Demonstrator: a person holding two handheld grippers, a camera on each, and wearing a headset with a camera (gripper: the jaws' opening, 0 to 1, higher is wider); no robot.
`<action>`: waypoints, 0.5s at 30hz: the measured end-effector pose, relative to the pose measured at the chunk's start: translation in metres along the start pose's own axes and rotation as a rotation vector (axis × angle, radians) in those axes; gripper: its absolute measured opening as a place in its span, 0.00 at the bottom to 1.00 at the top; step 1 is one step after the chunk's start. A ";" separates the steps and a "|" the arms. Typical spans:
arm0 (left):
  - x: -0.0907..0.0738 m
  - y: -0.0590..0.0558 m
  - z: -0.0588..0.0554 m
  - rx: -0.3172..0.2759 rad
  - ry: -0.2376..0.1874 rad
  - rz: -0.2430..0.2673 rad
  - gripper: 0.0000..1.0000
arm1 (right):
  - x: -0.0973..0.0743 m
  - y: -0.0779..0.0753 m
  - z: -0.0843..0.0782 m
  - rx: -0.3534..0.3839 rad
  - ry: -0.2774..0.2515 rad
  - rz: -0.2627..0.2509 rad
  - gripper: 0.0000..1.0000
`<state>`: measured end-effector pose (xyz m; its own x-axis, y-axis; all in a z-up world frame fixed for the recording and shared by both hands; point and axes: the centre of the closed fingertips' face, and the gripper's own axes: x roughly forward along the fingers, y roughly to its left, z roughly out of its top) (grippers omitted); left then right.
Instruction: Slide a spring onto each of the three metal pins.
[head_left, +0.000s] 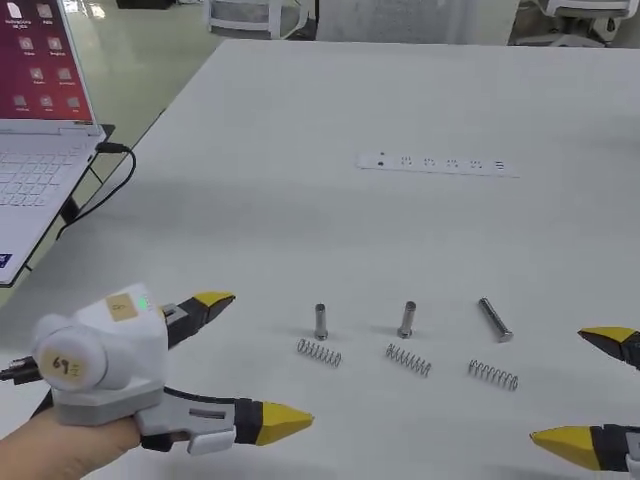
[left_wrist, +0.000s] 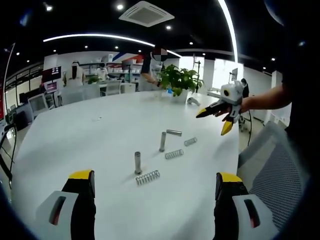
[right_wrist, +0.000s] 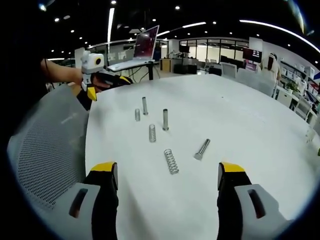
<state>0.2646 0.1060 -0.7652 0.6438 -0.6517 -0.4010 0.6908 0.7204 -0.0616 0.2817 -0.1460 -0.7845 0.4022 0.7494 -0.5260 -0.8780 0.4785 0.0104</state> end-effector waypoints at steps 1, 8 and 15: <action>0.000 0.000 0.000 -0.002 -0.001 0.000 0.98 | 0.000 0.000 0.000 0.003 -0.002 0.003 0.82; -0.002 0.003 -0.001 -0.003 0.004 0.003 0.98 | 0.009 -0.008 0.005 -0.004 0.019 0.014 0.79; -0.004 0.005 -0.001 -0.001 0.007 0.004 0.98 | 0.019 -0.017 0.015 0.002 0.026 0.018 0.74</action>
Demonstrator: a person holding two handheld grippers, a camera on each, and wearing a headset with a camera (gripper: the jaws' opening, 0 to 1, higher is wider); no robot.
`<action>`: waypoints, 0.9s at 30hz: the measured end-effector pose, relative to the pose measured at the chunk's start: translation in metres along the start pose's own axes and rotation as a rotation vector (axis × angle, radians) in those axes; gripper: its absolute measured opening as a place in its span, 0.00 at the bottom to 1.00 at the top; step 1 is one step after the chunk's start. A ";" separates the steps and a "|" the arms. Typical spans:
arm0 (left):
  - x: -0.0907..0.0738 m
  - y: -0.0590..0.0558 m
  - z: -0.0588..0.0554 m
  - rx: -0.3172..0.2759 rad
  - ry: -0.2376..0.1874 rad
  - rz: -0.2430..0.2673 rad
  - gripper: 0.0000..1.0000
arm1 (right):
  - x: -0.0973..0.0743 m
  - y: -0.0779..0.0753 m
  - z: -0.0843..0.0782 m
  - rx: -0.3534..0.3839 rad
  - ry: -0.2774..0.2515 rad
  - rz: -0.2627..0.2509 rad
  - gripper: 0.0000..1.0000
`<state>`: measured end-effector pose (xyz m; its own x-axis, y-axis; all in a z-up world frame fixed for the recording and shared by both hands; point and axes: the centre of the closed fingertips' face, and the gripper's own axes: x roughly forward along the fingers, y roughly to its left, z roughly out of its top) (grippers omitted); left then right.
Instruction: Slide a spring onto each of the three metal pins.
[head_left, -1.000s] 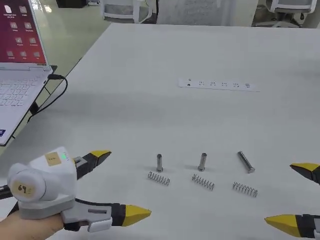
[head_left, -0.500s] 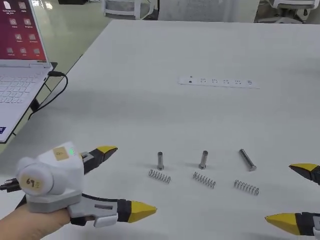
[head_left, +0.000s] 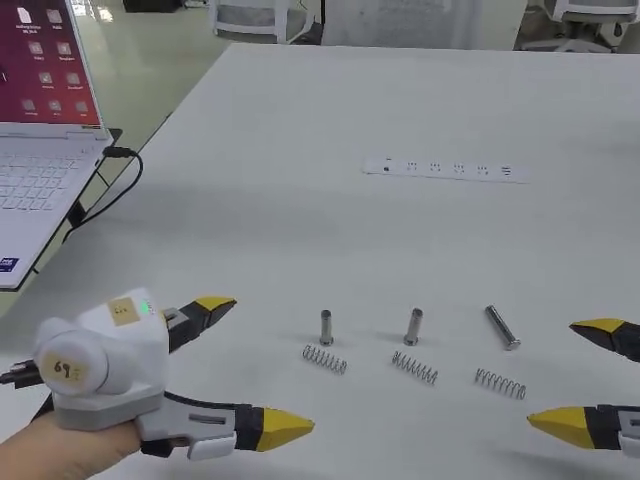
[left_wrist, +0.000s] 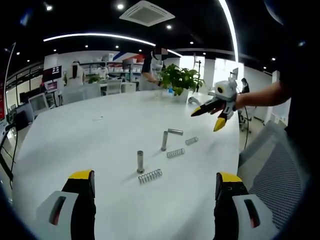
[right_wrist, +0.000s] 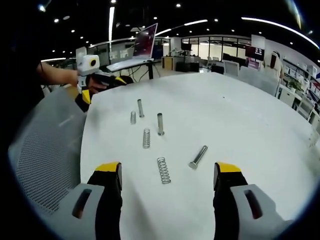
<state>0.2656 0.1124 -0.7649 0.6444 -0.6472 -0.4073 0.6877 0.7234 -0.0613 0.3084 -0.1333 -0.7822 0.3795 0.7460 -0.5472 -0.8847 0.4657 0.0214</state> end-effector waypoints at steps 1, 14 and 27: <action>0.000 0.000 0.000 0.001 0.000 0.000 0.98 | 0.002 -0.002 0.001 0.002 0.003 -0.002 0.74; -0.001 0.000 0.000 0.002 -0.003 -0.005 0.98 | 0.017 -0.006 0.009 0.062 0.010 0.016 0.70; -0.001 -0.002 -0.002 -0.006 -0.008 -0.012 0.98 | 0.025 -0.030 0.009 0.096 0.088 -0.004 0.60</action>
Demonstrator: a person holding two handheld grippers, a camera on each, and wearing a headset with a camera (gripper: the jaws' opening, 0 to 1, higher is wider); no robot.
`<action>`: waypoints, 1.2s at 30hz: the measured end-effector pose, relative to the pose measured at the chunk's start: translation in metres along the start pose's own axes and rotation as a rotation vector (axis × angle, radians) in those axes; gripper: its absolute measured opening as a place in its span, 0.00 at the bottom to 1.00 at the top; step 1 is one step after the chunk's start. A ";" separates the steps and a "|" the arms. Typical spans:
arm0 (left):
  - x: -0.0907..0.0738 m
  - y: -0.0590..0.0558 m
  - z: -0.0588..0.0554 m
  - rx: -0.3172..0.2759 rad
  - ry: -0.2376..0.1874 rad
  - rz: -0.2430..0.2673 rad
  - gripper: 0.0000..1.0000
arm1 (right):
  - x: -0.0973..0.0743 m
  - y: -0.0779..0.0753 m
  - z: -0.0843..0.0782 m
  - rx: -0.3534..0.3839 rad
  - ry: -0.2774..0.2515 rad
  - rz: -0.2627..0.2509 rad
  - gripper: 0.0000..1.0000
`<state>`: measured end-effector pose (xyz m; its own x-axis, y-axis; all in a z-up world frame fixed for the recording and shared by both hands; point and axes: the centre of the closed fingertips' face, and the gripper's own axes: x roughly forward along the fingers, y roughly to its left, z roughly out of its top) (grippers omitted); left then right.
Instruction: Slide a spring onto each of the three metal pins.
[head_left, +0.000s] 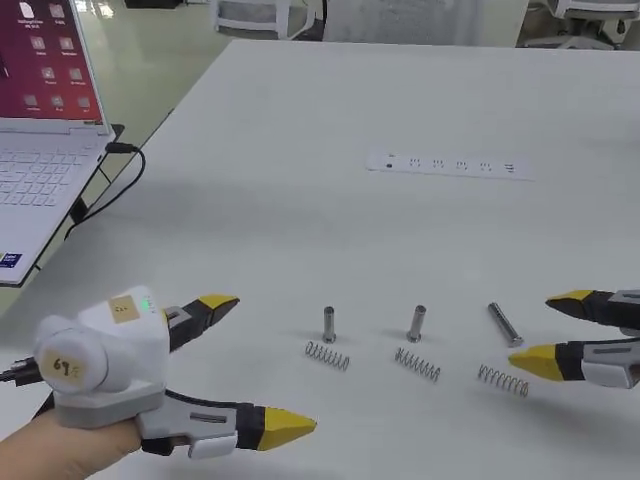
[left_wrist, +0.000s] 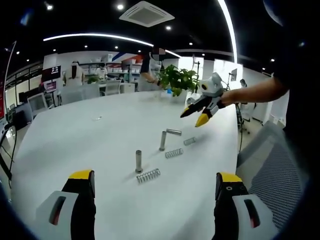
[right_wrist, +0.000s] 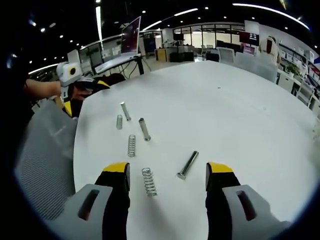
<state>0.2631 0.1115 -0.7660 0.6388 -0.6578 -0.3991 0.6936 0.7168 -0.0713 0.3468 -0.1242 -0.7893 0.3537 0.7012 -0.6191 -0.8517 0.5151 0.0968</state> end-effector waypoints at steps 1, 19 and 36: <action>0.000 0.000 0.000 -0.003 -0.003 0.001 0.98 | 0.001 -0.001 0.000 0.002 0.002 0.001 0.59; -0.001 0.001 -0.002 -0.013 0.003 0.003 0.98 | 0.029 -0.016 0.005 0.074 0.083 0.011 0.40; -0.002 0.003 -0.004 -0.017 0.007 0.010 0.98 | 0.050 -0.039 -0.003 0.165 0.171 -0.048 0.25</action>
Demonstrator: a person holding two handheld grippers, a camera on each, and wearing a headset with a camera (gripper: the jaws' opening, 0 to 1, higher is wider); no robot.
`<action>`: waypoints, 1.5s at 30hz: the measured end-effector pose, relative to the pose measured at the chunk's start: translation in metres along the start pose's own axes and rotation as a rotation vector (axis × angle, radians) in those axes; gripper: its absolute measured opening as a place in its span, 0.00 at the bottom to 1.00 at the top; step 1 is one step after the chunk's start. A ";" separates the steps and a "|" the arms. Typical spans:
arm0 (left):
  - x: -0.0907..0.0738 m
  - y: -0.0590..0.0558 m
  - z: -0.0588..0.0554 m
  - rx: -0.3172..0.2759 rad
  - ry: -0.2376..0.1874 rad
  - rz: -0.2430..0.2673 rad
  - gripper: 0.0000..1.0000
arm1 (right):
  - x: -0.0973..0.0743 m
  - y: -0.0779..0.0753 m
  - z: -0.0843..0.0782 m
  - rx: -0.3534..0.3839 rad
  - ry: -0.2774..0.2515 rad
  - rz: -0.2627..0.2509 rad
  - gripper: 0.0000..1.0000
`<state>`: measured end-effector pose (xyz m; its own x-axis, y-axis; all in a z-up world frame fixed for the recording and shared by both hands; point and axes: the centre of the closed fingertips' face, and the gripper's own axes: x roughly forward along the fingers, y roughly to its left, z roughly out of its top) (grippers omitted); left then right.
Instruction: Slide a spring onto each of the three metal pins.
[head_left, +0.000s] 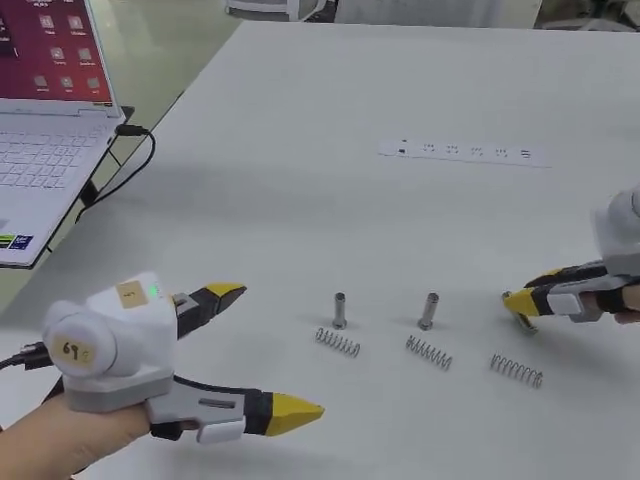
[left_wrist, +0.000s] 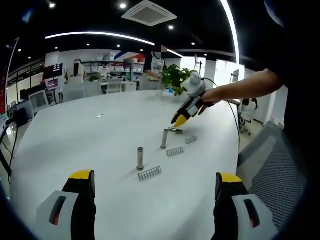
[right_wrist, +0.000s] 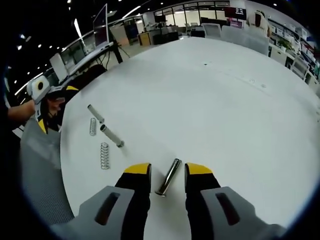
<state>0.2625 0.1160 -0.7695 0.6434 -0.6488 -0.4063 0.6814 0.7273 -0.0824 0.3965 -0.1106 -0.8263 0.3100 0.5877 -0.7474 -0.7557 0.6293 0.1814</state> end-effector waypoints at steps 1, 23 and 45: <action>0.000 0.000 0.000 0.001 0.000 0.000 0.97 | 0.002 -0.001 -0.001 0.011 0.011 -0.005 0.25; -0.005 0.002 -0.001 0.002 0.015 -0.005 0.97 | 0.016 -0.011 -0.012 0.149 0.101 -0.059 0.09; -0.005 0.000 -0.005 -0.012 0.017 -0.003 0.97 | 0.012 -0.004 -0.018 0.071 0.121 -0.083 0.05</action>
<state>0.2576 0.1205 -0.7722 0.6355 -0.6470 -0.4214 0.6788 0.7282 -0.0945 0.3930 -0.1155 -0.8479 0.2950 0.4694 -0.8322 -0.6860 0.7104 0.1574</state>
